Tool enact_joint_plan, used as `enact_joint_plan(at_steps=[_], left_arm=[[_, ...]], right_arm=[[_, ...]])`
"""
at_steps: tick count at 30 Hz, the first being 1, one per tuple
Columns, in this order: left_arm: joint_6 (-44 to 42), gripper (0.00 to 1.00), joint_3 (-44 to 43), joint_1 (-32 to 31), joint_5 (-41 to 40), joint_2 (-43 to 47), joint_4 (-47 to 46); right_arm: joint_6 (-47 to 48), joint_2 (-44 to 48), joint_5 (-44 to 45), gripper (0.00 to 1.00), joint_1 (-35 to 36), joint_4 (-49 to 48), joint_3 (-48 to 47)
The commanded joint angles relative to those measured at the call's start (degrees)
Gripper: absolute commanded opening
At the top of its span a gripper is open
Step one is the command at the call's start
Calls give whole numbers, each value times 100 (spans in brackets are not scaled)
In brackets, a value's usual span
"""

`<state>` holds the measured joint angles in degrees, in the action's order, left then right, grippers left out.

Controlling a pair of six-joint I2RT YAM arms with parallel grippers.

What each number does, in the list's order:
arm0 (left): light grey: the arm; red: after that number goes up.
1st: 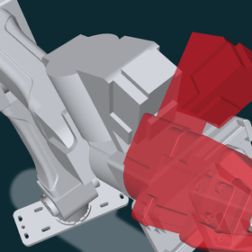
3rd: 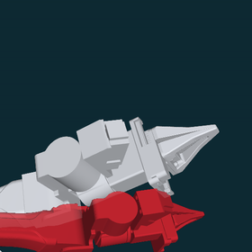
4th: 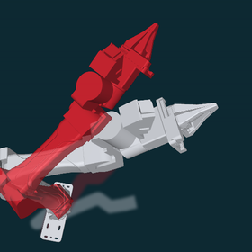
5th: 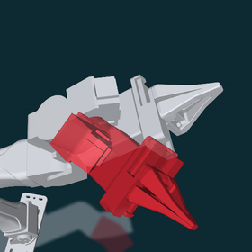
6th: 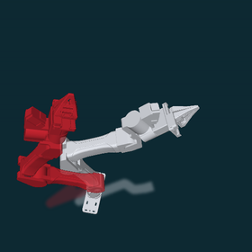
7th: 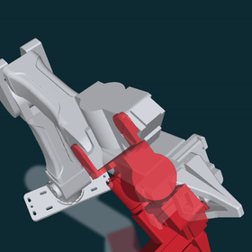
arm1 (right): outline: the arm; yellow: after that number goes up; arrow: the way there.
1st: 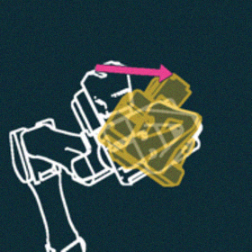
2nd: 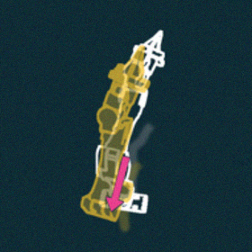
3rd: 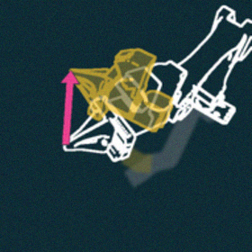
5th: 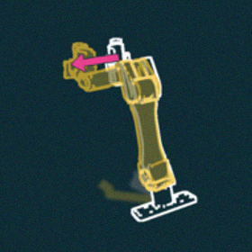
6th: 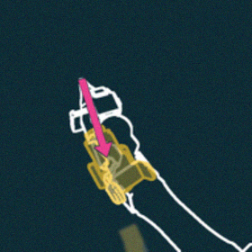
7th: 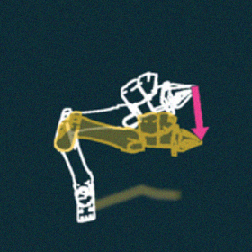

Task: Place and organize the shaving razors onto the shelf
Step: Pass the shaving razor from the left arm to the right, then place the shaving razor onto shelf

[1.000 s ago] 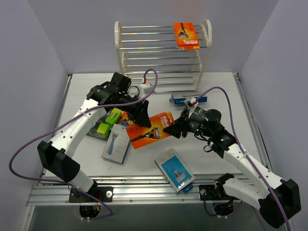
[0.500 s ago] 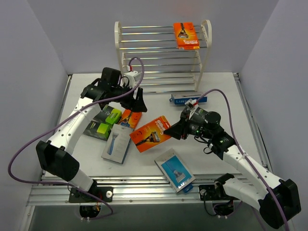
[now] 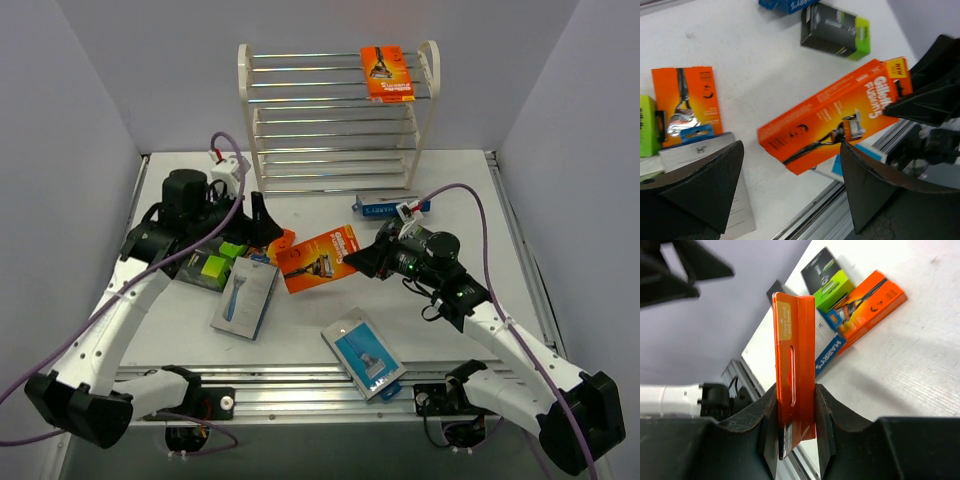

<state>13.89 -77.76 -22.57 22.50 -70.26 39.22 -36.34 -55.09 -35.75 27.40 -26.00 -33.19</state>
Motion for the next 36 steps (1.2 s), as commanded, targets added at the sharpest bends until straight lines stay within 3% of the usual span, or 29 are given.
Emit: enact_joint_plan(at_steps=[1, 5, 9, 12, 21, 36], left_arm=[[1121, 87, 749, 103, 377, 626, -1045], [2457, 87, 1797, 139, 834, 1363, -2205], [4195, 87, 2843, 139, 1177, 1699, -3700], [4980, 87, 3476, 130, 1283, 1761, -4939], [5317, 87, 3926, -28, 1248, 1322, -6434], [5335, 87, 3865, -556, 923, 733, -6849]], right_arm=[[-531, -80, 761, 0, -42, -782, 5], [-1216, -169, 1394, 0, -6, -1415, 102], [-1490, -213, 2175, 0, 142, -1741, 94], [-1674, -160, 2527, 0, 239, -1856, 93], [-2132, 77, 3267, 0, 644, -2128, 23], [-2228, 315, 3487, 0, 995, -2559, 119]])
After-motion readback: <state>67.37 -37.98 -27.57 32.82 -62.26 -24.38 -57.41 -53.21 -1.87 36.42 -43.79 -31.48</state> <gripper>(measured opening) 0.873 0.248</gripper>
